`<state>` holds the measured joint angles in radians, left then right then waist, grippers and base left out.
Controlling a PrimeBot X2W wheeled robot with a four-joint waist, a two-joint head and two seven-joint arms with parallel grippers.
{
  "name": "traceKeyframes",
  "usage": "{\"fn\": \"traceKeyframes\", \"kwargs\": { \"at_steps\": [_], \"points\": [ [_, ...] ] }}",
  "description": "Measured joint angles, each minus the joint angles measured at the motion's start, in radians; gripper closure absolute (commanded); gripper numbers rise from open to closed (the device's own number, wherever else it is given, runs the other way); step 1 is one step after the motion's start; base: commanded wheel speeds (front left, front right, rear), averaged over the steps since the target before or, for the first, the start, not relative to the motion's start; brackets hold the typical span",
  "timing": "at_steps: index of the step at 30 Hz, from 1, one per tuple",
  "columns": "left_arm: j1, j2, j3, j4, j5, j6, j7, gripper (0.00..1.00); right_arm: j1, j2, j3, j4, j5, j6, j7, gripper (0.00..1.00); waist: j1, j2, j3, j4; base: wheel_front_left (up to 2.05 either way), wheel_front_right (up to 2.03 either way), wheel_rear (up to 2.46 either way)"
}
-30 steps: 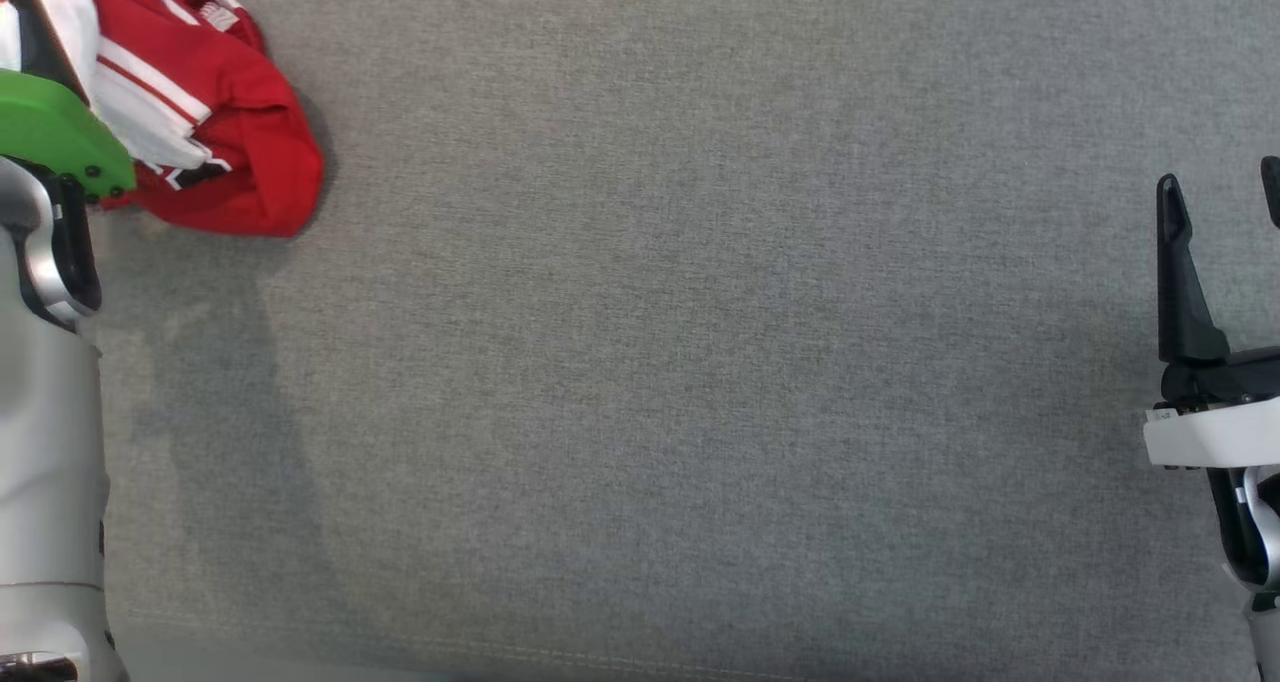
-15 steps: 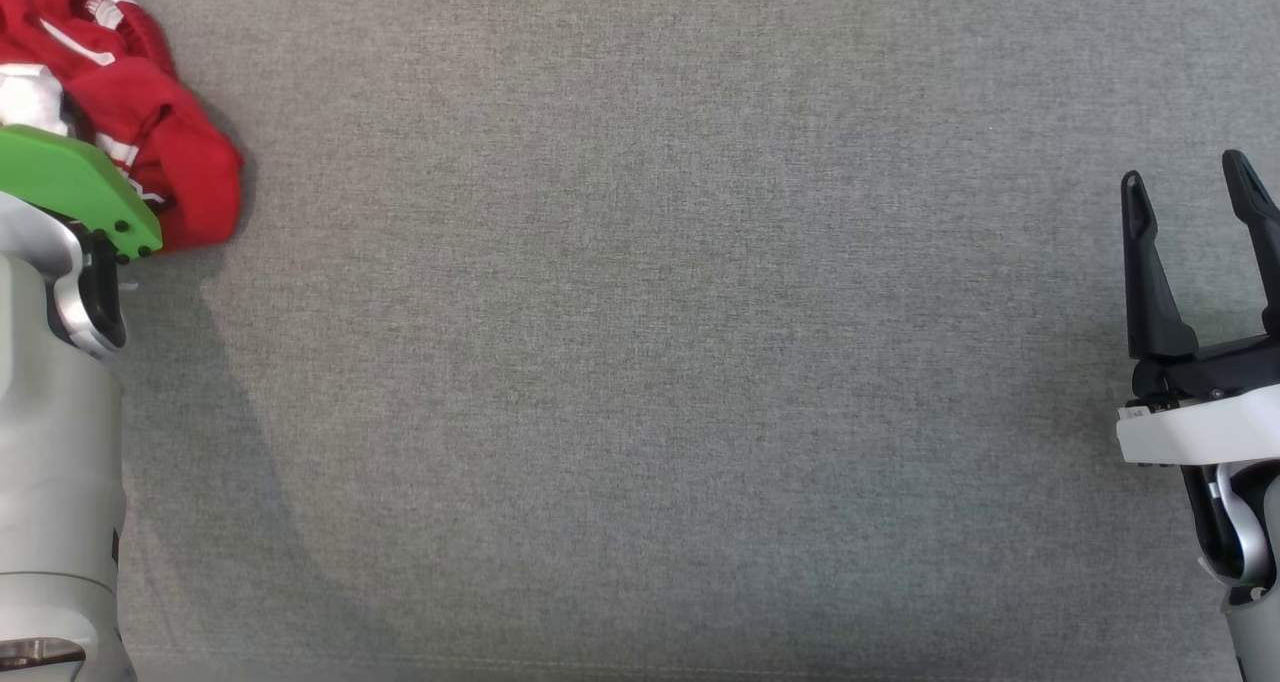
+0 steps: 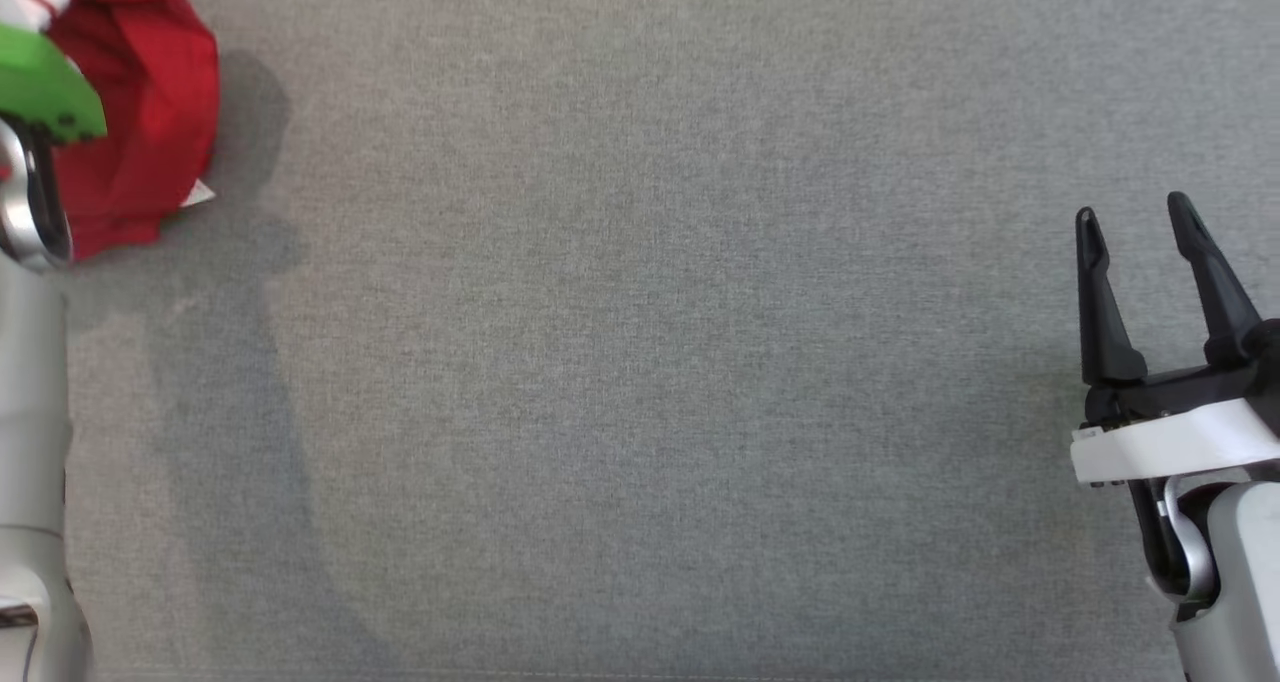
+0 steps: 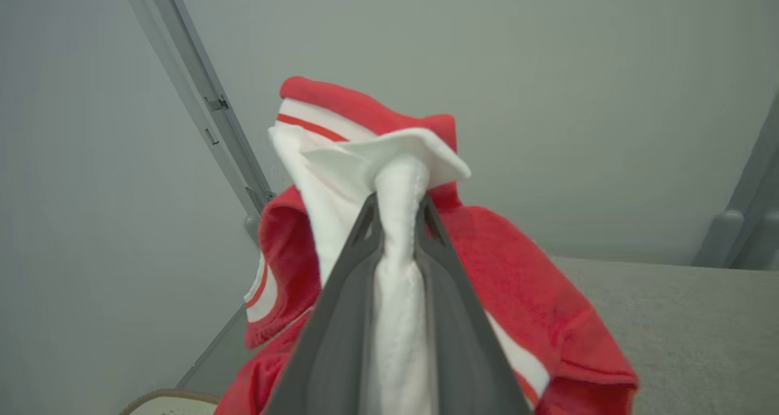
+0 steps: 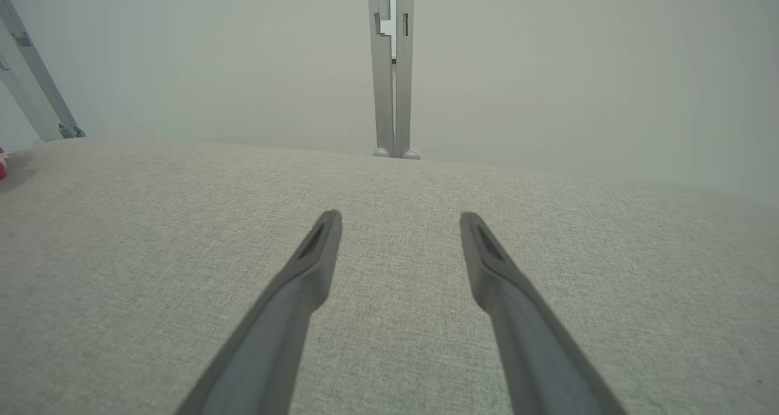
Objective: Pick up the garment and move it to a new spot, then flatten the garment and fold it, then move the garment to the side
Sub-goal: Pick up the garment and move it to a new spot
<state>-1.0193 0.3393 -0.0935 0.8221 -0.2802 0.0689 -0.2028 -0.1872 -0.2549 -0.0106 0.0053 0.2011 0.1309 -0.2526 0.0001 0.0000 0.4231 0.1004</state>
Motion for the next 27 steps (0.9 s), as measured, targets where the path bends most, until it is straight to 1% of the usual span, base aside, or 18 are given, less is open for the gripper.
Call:
{"fn": "traceKeyframes", "kwargs": {
  "at_steps": [4, 9, 13, 15, 19, 23, 27],
  "points": [
    [-0.055, 0.003, -0.035, -0.113, 0.028, -0.011, 0.001, 1.0, 0.002, 0.03, 0.008, 0.027, 0.0, 0.0, -0.004, 0.0, 0.0, 0.0, -0.046, -0.017, 0.0, 0.0, 0.0],
    [-0.123, -0.019, -0.101, -0.277, 0.059, -0.032, 0.058, 1.0, 0.004, 0.073, 0.013, 0.056, 0.0, 0.0, -0.009, 0.0, 0.0, 0.0, -0.086, -0.065, 0.0, 0.0, 0.0],
    [-0.188, -0.072, -0.159, -0.403, 0.066, -0.053, 0.119, 1.0, 0.007, 0.101, 0.009, 0.062, -0.001, 0.0, -0.01, 0.0, 0.0, 0.0, -0.107, -0.122, 0.0, 0.0, 0.0],
    [-0.214, -0.114, -0.177, -0.443, 0.05, -0.066, 0.145, 1.0, 0.006, 0.111, 0.008, 0.064, -0.001, 0.0, -0.01, 0.0, -0.0001, 0.0, -0.115, -0.155, 0.0, 0.0, 0.0],
    [-0.238, -0.167, -0.232, -0.456, 0.054, -0.078, 0.166, 1.0, 0.0, 0.128, 0.004, 0.068, 0.0, 0.0, -0.01, 0.0, 0.0, 0.0, -0.122, -0.217, 0.0, 0.0, 0.0],
    [-0.223, -0.222, -0.271, -0.423, 0.049, -0.079, 0.15, 1.0, -0.005, 0.145, 0.01, 0.069, 0.003, 0.0, -0.01, 0.0, -0.0001, 0.0001, -0.125, -0.278, 0.0, 0.0, 0.0],
    [-0.102, -0.254, -0.313, -0.366, 0.026, -0.081, 0.115, 1.0, -0.006, 0.151, 0.014, 0.074, 0.008, 0.0, -0.01, 0.0, 0.0, 0.0, -0.127, -0.327, 0.0, 0.0, 0.0]
  ]
}}
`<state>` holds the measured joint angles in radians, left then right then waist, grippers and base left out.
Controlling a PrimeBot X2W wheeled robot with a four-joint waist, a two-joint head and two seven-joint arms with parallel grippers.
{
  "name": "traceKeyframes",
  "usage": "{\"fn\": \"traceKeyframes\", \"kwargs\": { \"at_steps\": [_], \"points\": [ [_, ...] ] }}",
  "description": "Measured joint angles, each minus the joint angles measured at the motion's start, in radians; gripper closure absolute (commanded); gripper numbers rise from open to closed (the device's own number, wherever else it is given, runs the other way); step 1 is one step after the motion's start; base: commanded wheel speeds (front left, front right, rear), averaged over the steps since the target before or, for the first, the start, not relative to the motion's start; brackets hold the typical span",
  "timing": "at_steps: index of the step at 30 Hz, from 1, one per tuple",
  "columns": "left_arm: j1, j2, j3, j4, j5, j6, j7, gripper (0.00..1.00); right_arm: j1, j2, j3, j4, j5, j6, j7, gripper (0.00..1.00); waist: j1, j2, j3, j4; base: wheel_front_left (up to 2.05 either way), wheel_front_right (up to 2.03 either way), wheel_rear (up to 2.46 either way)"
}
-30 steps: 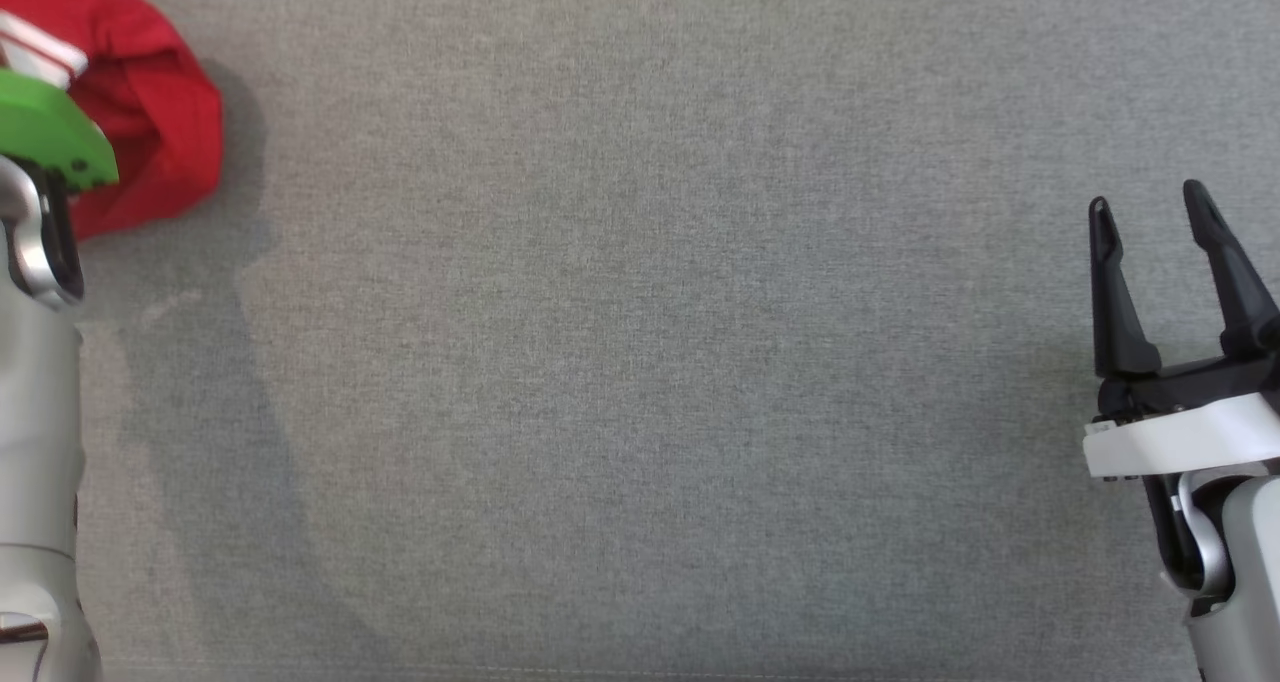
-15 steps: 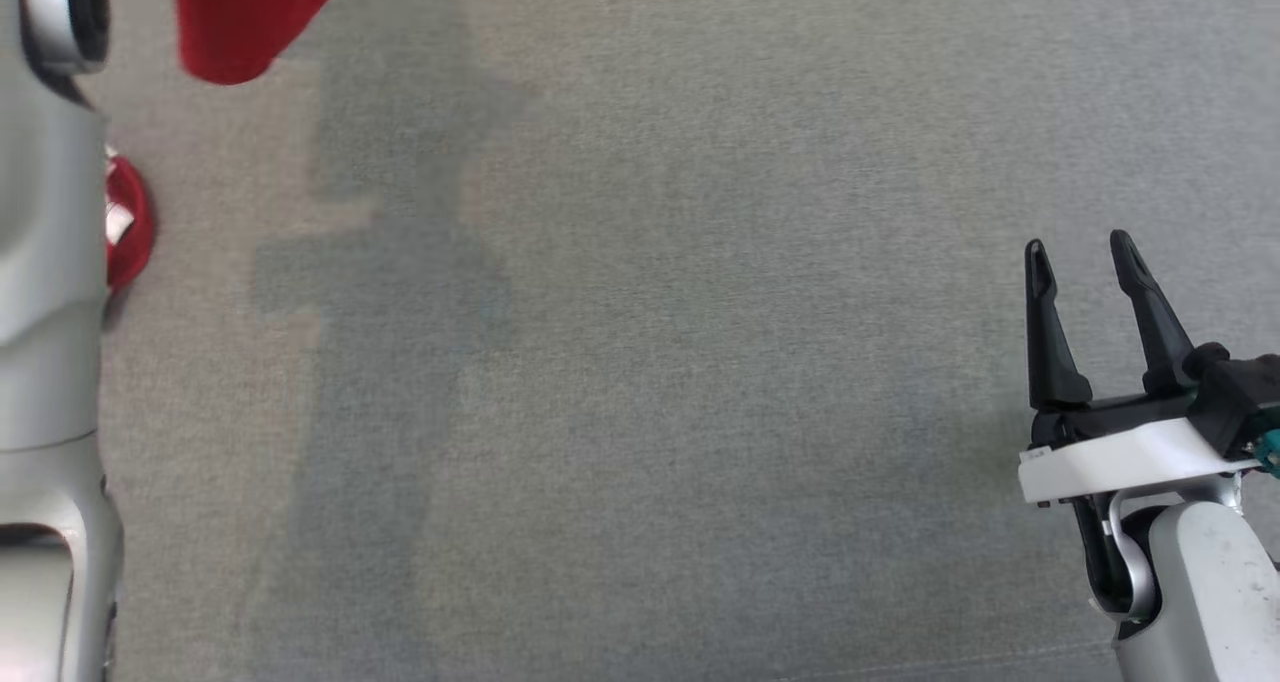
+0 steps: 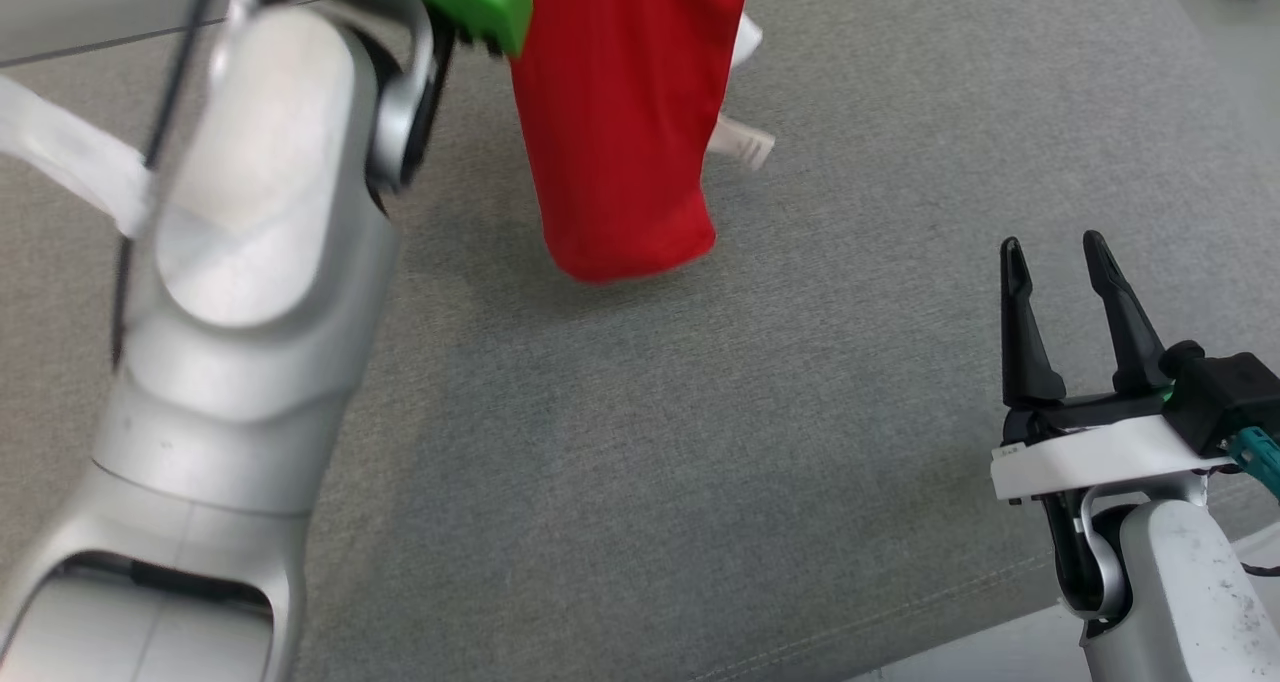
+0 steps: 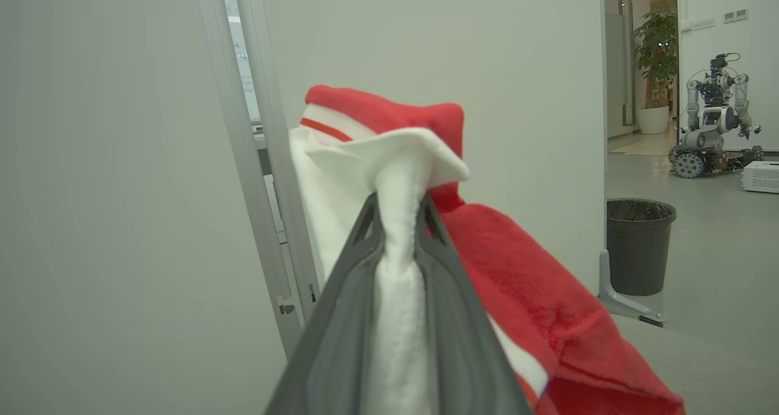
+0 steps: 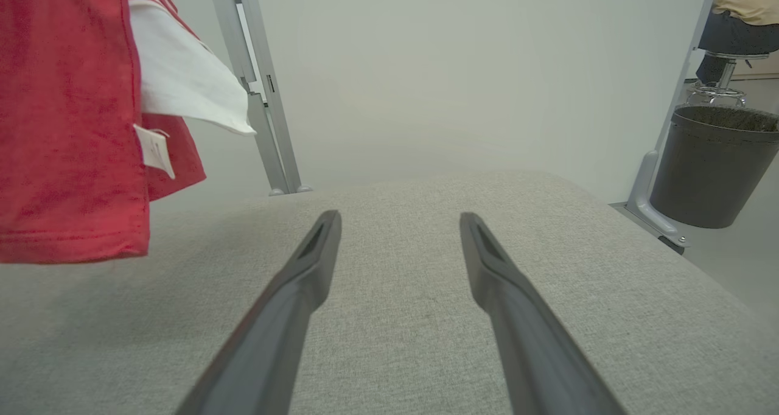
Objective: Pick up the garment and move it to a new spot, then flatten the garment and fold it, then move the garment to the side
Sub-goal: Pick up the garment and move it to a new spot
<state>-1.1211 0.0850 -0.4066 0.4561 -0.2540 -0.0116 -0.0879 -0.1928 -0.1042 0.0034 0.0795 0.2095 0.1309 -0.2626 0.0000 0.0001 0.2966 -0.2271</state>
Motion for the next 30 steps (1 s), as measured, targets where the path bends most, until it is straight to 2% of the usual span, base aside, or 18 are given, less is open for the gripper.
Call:
{"fn": "traceKeyframes", "kwargs": {
  "at_steps": [5, 13, 14, 15, 18, 22, 30],
  "points": [
    [0.232, -0.017, -0.046, 0.086, -0.04, 0.02, -0.049, 1.0, 0.002, 0.0, 0.0, 0.005, -0.001, 0.0, 0.0, 0.0, 0.0, 0.0, -0.008, -0.033, 0.0, 0.0, 0.0],
    [0.504, -0.017, -0.063, 0.184, -0.095, 0.049, -0.114, 1.0, 0.012, -0.002, 0.01, 0.012, -0.01, 0.0, 0.0, 0.0, 0.0, 0.0, -0.023, -0.014, 0.0, 0.0, 0.0],
    [0.529, -0.012, -0.064, 0.194, -0.097, 0.049, -0.116, 0.55, 0.014, -0.002, 0.014, 0.013, -0.01, 0.0, 0.0, 0.0, 0.0, 0.0, -0.027, -0.011, 0.0, 0.0, 0.0],
    [0.549, -0.007, -0.065, 0.199, -0.097, 0.053, -0.123, 0.0, 0.016, -0.002, 0.017, 0.013, -0.01, 0.0, 0.0, 0.0, 0.0, 0.0, -0.03, -0.008, 0.0, 0.0, 0.0],
    [0.568, 0.007, -0.072, 0.186, -0.081, 0.06, -0.151, 0.0, 0.024, -0.006, 0.021, 0.018, -0.01, 0.0, 0.0, 0.0, 0.0, 0.0, -0.043, 0.005, 0.0, 0.0, 0.0],
    [0.586, 0.015, -0.029, 0.087, -0.077, 0.072, -0.17, 0.0, 0.045, -0.01, 0.029, 0.026, -0.011, 0.0, 0.0, 0.0, 0.0, 0.0, -0.068, 0.029, 0.0, 0.0, 0.0],
    [0.75, 0.089, 0.143, -0.22, -0.003, 0.122, -0.177, 0.0, 0.089, -0.012, 0.018, 0.029, -0.021, 0.0, 0.0, 0.0, 0.0, 0.0, -0.116, 0.103, 0.0, 0.0, 0.0]
  ]
}}
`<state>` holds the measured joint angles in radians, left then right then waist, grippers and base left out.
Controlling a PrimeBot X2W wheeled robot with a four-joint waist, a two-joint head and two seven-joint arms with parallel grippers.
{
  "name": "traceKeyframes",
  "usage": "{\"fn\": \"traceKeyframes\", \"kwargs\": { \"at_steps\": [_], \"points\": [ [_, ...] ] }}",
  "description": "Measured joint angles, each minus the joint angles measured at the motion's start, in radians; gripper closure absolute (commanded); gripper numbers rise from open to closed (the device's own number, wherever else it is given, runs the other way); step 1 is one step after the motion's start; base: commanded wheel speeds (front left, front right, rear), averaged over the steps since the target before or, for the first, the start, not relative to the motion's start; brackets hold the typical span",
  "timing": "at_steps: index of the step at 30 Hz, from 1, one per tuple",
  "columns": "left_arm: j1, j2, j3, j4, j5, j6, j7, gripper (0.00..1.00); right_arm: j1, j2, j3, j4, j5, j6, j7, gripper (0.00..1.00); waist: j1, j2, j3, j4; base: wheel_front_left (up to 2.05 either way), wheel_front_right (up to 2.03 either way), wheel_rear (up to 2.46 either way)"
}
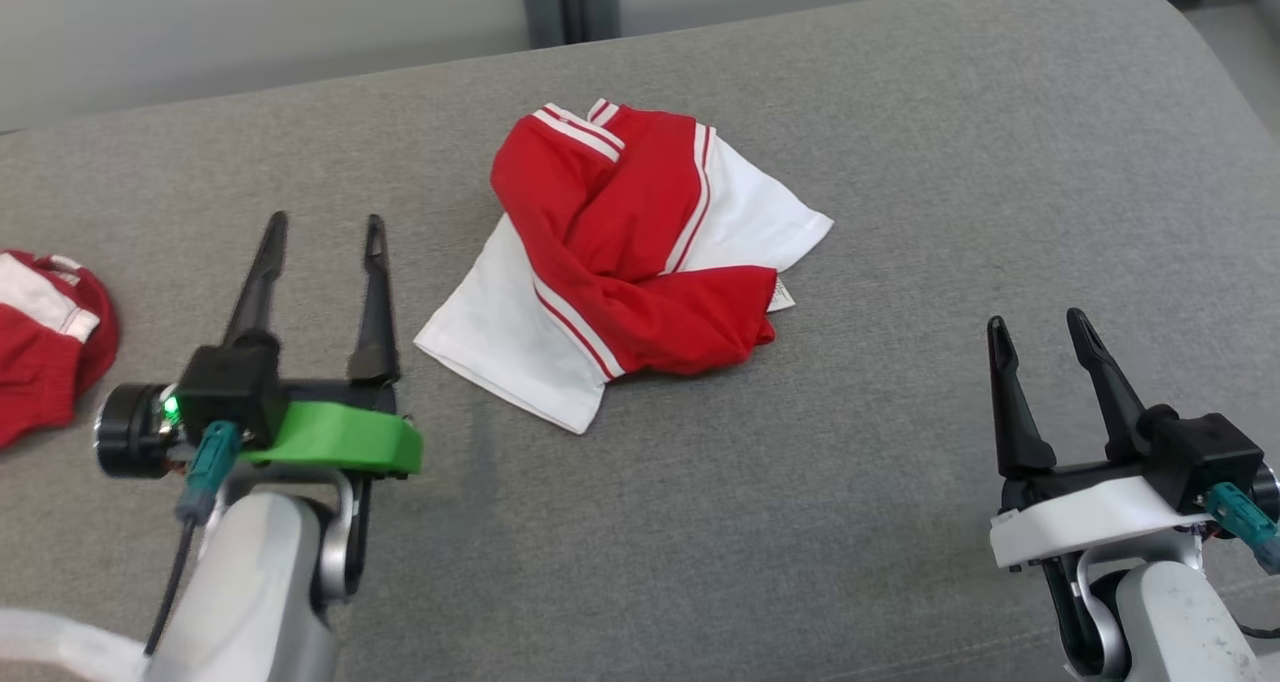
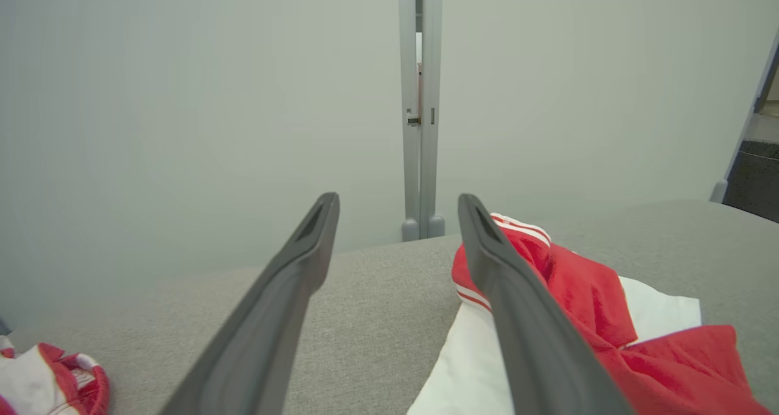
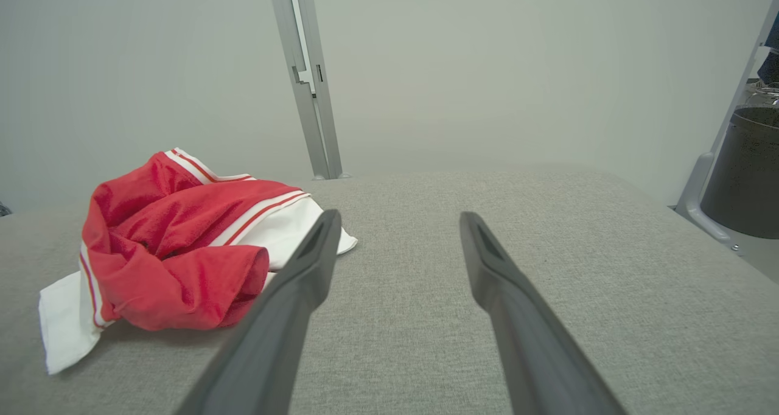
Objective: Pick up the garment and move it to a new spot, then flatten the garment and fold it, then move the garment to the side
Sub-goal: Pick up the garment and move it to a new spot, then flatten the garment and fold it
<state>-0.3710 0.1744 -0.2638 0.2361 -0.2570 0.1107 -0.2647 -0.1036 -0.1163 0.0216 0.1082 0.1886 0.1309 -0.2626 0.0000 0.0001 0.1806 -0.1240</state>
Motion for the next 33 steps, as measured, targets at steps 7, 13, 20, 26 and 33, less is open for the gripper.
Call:
{"fn": "traceKeyframes", "kwargs": {
  "at_steps": [7, 13, 20, 26, 33],
  "points": [
    [0.178, 0.027, 0.155, -0.156, 0.04, 0.016, 0.0, 0.0, 0.039, 0.002, -0.033, 0.007, 0.0, 0.0, 0.0, 0.0, 0.0, 0.0, -0.036, 0.079, 0.0, 0.0, 0.0],
    [0.309, 0.022, 0.236, -0.2, 0.083, 0.01, 0.0, 0.0, 0.068, 0.006, -0.04, 0.019, -0.005, 0.0, 0.0, 0.0, 0.0, 0.0, -0.07, 0.134, 0.0, 0.0, 0.0],
    [0.391, -0.017, 0.239, -0.145, 0.092, -0.054, 0.0, 0.0, 0.11, 0.006, -0.043, 0.036, -0.015, 0.0, 0.0, 0.0, 0.0, -0.0001, -0.104, 0.17, 0.0, 0.0, 0.0],
    [0.39, -0.046, 0.232, -0.086, 0.115, -0.09, 0.0, 0.0, 0.127, 0.003, -0.027, 0.061, -0.016, 0.0, 0.0, 0.0, 0.0, 0.0, -0.103, 0.171, 0.0, 0.0, 0.0],
    [0.379, -0.067, 0.248, -0.068, 0.139, -0.11, 0.0, 0.0, 0.136, 0.004, -0.017, 0.068, -0.016, 0.0, 0.0, 0.0, 0.0, 0.0, -0.104, 0.16, 0.0, 0.0, 0.0]
  ]
}}
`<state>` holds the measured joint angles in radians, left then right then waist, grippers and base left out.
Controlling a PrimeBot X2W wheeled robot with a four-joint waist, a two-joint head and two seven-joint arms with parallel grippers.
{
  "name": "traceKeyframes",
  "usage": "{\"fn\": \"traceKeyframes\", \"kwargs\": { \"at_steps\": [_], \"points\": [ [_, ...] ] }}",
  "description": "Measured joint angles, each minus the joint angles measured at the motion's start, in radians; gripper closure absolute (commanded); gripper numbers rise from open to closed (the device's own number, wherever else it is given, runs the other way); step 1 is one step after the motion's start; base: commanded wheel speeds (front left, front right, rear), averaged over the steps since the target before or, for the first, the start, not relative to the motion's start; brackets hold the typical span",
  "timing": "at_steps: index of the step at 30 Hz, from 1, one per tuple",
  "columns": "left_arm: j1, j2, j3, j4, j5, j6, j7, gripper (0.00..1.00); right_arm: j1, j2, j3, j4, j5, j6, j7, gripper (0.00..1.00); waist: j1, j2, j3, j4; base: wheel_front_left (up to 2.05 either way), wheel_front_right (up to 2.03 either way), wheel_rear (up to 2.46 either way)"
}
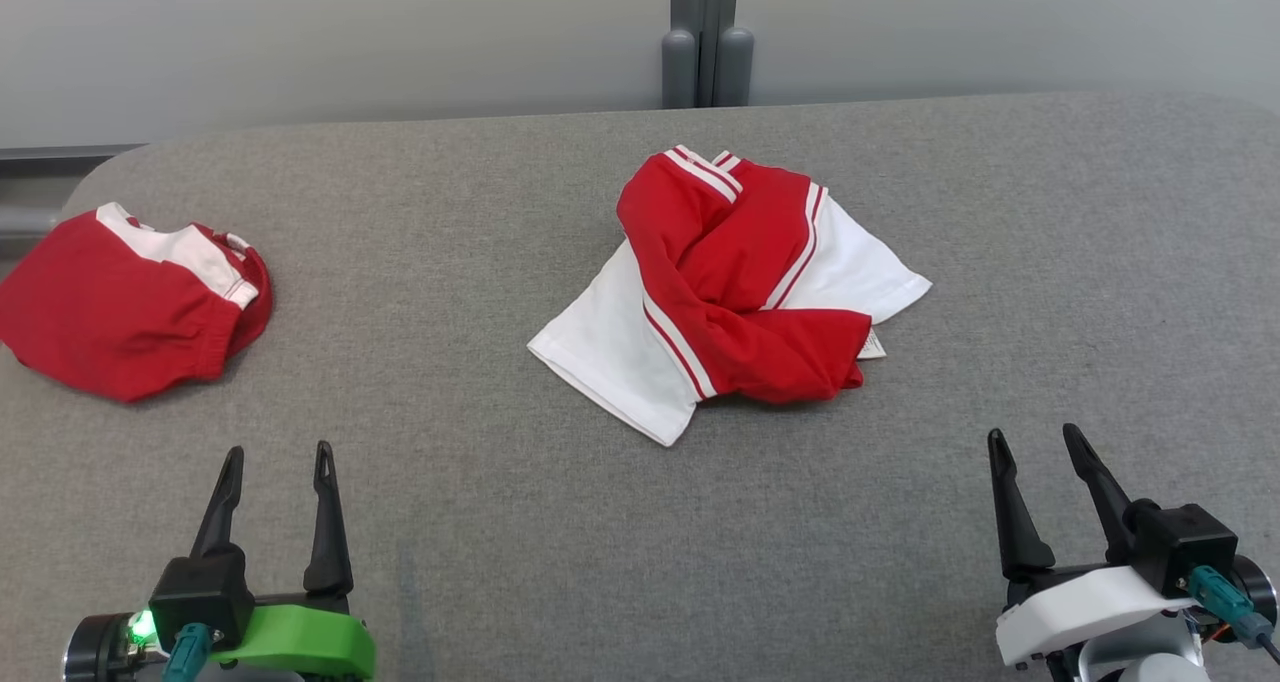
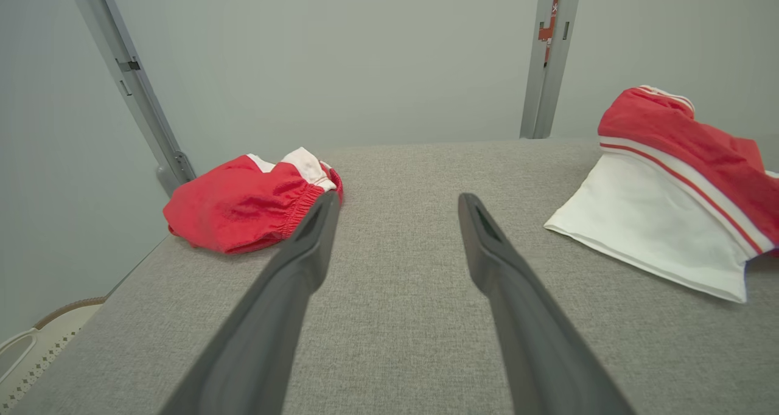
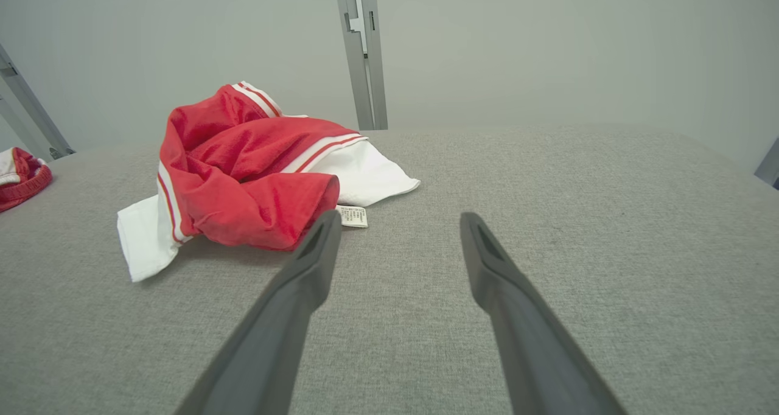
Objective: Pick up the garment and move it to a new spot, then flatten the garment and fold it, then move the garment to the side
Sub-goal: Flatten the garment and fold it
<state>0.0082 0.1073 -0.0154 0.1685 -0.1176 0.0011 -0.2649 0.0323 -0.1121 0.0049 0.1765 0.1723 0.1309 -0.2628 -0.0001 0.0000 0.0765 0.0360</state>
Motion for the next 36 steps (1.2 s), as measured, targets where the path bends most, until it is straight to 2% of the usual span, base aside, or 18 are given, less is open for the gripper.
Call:
{"fn": "traceKeyframes", "kwargs": {
  "at_steps": [10, 16, 25, 36],
  "points": [
    [-0.022, -0.013, 0.015, 0.017, 0.025, -0.019, 0.0, 0.0, -0.018, -0.004, 0.02, 0.0, 0.001, 0.0, 0.0, 0.0, 0.0, 0.0, 0.007, -0.011, 0.0, 0.0, 0.0],
    [-0.178, -0.013, -0.031, 0.105, 0.055, -0.062, 0.0, 0.0, -0.062, -0.009, 0.045, -0.009, 0.008, 0.0, 0.0, 0.0, 0.0, 0.0, 0.035, -0.042, 0.0, 0.0, 0.0],
    [-0.507, 0.008, -0.146, 0.395, 0.084, -0.115, 0.017, 0.0, -0.127, -0.017, 0.067, -0.021, 0.032, 0.0, 0.0, 0.0, 0.0, 0.0, 0.102, -0.122, 0.0, 0.0, 0.0],
    [-0.72, 0.01, -0.295, 0.72, 0.061, -0.129, 0.08, 0.0, -0.18, -0.03, 0.059, -0.022, 0.064, 0.0, 0.0, 0.0, 0.0, 0.0, 0.214, -0.199, 0.0, 0.0, 0.0]
  ]
}}
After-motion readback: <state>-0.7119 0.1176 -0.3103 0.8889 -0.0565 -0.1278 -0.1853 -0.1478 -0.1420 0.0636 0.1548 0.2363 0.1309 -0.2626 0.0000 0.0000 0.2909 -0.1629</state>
